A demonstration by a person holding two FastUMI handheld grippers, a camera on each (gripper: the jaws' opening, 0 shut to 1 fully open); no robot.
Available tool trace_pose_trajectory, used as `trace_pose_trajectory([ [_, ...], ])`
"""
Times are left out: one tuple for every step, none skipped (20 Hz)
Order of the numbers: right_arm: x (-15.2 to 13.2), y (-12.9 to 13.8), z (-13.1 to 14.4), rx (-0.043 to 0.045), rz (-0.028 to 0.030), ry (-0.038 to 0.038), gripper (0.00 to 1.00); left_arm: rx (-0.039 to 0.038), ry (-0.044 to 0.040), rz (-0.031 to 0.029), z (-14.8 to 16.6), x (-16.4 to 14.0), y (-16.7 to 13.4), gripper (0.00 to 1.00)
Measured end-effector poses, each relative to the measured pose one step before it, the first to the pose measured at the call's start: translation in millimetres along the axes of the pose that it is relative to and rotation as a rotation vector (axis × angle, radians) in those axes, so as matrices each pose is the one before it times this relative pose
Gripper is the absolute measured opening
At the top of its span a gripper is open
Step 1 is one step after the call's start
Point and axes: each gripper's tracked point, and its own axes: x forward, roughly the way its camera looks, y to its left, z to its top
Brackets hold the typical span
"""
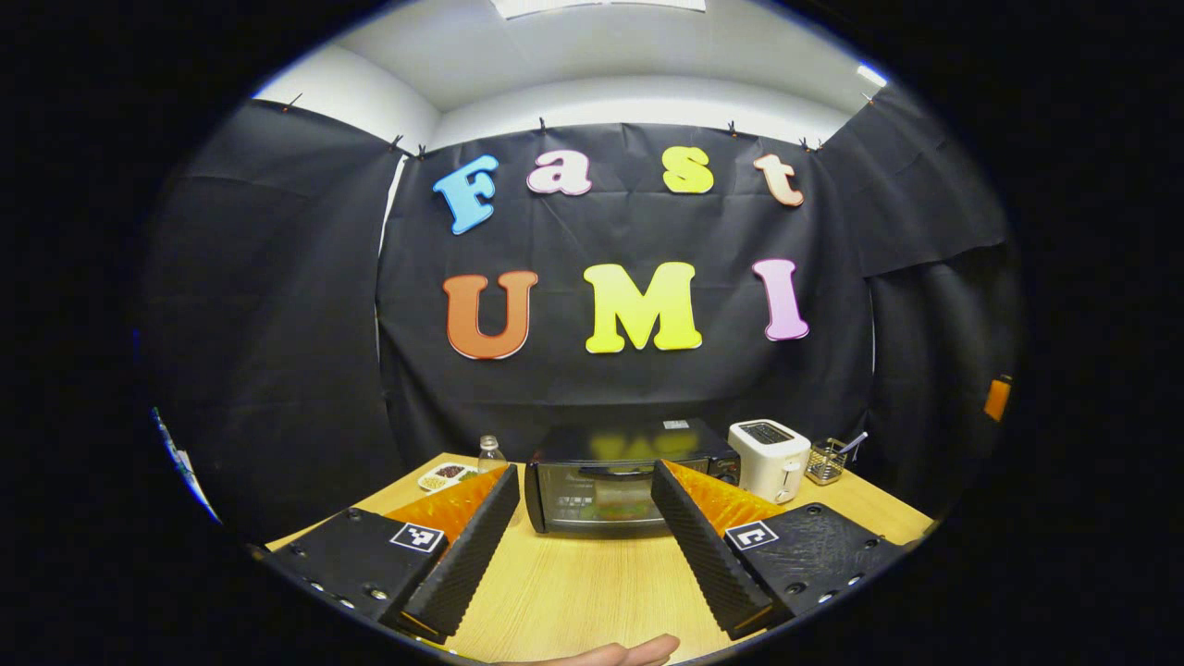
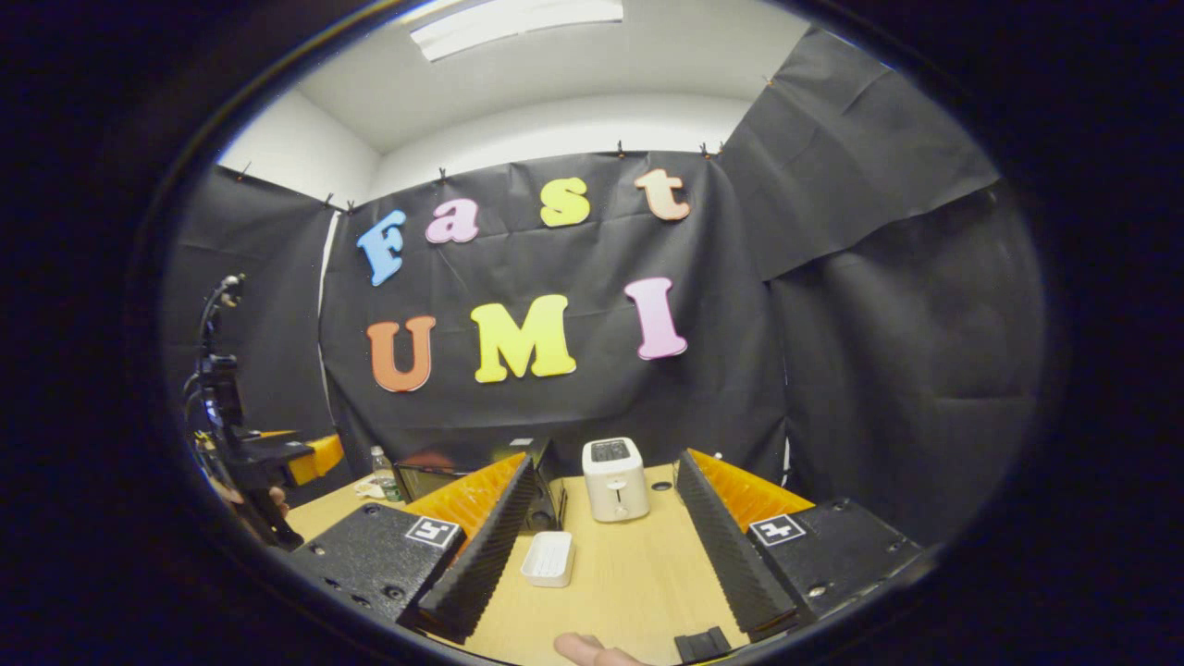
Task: Open the electric oven with the left hand, put the food in, and close the electric oven.
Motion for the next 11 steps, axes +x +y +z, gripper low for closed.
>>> trace_pose_trajectory([
  [-1.88,2.63,0.11,-0.00016,0.01461,0.01032,0.99,-0.00075,-0.01067,0.00568,5.88,-10.72,2.18,0.94],
  [-1.92,4.09,2.06,0.00119,0.01578,0.00597,0.99,-0.00058,-0.00631,0.00183,3.43,-10.48,2.32,0.94],
  [-0.70,0.02,0.33,-0.00048,0.00471,0.00591,0.99,-0.00471,-0.00598,-0.00336,2.31,-10.42,0.32,0.88],
  [-0.63,-2.42,0.32,-0.00661,-0.00407,0.00172,0.99,-0.00605,-0.00503,-0.00756,2.69,-10.37,-1.61,0.88],
  [-1.40,-2.83,1.42,-0.00853,-0.00780,-0.00397,0.99,-0.00460,-0.00386,-0.00845,1.04,-9.46,-0.82,0.88],
  [-1.71,-1.34,2.93,-0.00551,-0.00935,-0.00804,0.99,-0.00027,-0.00474,-0.00490,0.66,-9.37,0.26,0.88],
  [-2.64,-1.18,2.45,0.00274,-0.01017,-0.01059,0.99,-0.00197,-0.00549,0.00144,-0.97,-7.00,0.93,0.88],
  [-2.68,0.19,0.79,0.00893,-0.00602,-0.01031,0.99,-0.00340,-0.00449,0.00040,-1.35,-8.22,0.05,0.88],
  [-3.06,1.15,1.78,0.00964,0.00149,-0.00934,0.99,-0.00219,0.00060,0.00153,-2.92,-6.39,-0.64,0.88],
  [-2.12,2.98,0.92,0.00264,0.00474,-0.00395,0.99,0.00674,0.00315,-0.00118,-3.92,-5.14,-0.54,0.88],
  [-1.60,1.05,-1.77,-0.00478,0.00280,0.00076,0.99,0.01401,-0.00061,-0.00272,-2.76,-4.32,-1.04,0.88],
])
